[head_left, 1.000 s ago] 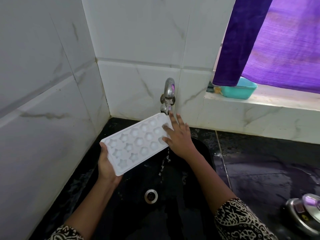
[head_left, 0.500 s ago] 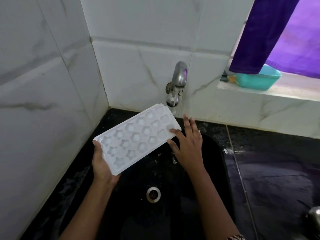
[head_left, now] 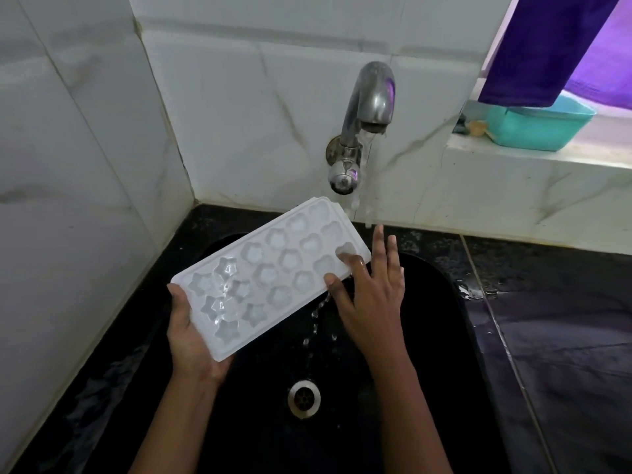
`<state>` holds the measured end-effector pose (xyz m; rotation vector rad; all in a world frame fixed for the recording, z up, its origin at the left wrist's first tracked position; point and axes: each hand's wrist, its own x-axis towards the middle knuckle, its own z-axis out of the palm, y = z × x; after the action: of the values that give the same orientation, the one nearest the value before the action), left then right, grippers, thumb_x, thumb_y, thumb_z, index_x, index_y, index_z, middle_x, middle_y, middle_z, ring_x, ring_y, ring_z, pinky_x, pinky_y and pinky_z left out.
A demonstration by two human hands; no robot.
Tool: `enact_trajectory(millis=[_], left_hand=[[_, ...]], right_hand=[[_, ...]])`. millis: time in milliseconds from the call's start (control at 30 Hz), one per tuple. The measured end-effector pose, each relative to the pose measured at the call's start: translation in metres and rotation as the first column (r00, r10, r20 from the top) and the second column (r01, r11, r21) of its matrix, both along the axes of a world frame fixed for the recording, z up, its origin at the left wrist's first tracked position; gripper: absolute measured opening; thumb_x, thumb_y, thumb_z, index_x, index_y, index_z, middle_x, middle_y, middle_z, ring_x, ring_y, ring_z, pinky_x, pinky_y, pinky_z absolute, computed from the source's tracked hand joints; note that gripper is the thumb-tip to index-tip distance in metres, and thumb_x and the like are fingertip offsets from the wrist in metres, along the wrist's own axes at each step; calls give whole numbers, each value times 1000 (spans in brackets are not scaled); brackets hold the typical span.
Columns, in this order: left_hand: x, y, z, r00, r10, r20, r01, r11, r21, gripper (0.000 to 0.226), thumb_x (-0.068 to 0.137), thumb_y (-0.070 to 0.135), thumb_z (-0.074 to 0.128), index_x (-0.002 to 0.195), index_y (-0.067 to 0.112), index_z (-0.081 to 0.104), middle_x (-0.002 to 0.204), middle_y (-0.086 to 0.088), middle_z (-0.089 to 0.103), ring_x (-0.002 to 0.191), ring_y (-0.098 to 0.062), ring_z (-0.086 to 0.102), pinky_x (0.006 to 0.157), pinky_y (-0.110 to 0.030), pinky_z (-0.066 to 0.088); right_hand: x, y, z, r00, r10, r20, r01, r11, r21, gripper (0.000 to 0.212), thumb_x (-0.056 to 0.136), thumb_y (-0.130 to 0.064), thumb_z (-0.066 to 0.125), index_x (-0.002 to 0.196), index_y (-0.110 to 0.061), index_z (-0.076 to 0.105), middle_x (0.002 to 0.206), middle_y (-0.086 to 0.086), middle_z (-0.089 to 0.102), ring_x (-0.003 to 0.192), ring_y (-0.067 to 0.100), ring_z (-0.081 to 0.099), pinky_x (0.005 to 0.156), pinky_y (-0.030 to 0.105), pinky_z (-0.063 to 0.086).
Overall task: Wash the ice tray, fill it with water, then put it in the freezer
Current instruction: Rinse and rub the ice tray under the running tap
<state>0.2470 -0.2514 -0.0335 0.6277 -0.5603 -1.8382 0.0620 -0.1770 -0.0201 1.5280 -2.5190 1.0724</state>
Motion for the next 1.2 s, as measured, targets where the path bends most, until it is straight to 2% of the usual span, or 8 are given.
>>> enact_trajectory(millis=[167, 267, 433, 533, 700, 900, 1067, 1200], left_hand=[[2, -4, 4, 1000, -15, 7, 15, 1000, -2, 63, 97, 59, 24, 112, 19, 71, 121, -12, 66, 106, -30, 66, 70, -39, 58], [7, -4, 6, 999, -37, 16, 37, 999, -8, 68, 99, 58, 21, 105, 18, 75, 117, -13, 68, 102, -30, 68, 68, -40, 58], [20, -8, 3, 998, -29, 52, 30, 999, -16, 65, 98, 60, 22, 118, 17, 67, 127, -12, 63, 110, -30, 64, 73, -41, 58], [18, -5, 3, 997, -31, 71, 31, 1000, -5, 66, 98, 60, 22, 107, 20, 74, 120, -10, 67, 105, -29, 67, 72, -41, 58], [12, 1, 5, 996, -64, 62, 64, 998, 13, 66, 97, 61, 23, 107, 21, 74, 123, -11, 66, 108, -30, 65, 77, -44, 57], [13, 3, 4, 997, -68, 38, 68, 998, 8, 65, 96, 61, 25, 109, 19, 73, 122, -12, 65, 107, -30, 65, 75, -42, 58], [10, 7, 5, 994, -84, 65, 84, 996, -3, 71, 94, 62, 24, 136, 12, 51, 126, -13, 63, 110, -31, 64, 76, -41, 58], [8, 9, 5, 996, -50, 74, 51, 999, -13, 68, 91, 62, 27, 131, 15, 55, 126, -12, 63, 110, -29, 64, 73, -38, 58]], right_hand=[[1, -1, 1, 991, -97, -89, 101, 994, 45, 60, 81, -65, 25, 126, -34, 51, 158, 1, -12, 143, 16, -20, 112, 50, 0], [5, -3, 2, 997, -40, -71, 46, 996, 77, 65, 81, -63, 22, 132, -32, 48, 155, -1, -20, 140, 13, -27, 113, 50, -2], [5, -5, -2, 999, 11, -50, -13, 1000, -29, 49, 81, -59, 37, 110, -29, 63, 157, -2, -3, 143, 12, -15, 113, 49, 3], [3, -3, -5, 996, -36, -85, 39, 999, 31, 48, 79, -62, 39, 104, -29, 63, 158, -2, -3, 143, 12, -16, 113, 49, -1], [7, -4, -8, 998, -22, -52, 25, 998, 65, 62, 79, -61, 24, 122, -30, 57, 155, -4, -14, 140, 10, -22, 113, 50, 0], [0, -2, -9, 994, -86, -66, 87, 996, 15, 52, 82, -62, 33, 103, -28, 65, 159, -1, 2, 144, 14, -11, 113, 48, 2], [5, -4, -10, 999, -33, 4, 33, 996, 83, 68, 80, -70, 19, 120, -31, 56, 153, -12, -19, 139, 6, -25, 112, 42, -7], [-4, 1, -12, 998, -50, -24, 52, 994, 100, 63, 82, -68, 18, 113, -34, 61, 153, -12, -15, 138, 5, -26, 113, 45, -7]])
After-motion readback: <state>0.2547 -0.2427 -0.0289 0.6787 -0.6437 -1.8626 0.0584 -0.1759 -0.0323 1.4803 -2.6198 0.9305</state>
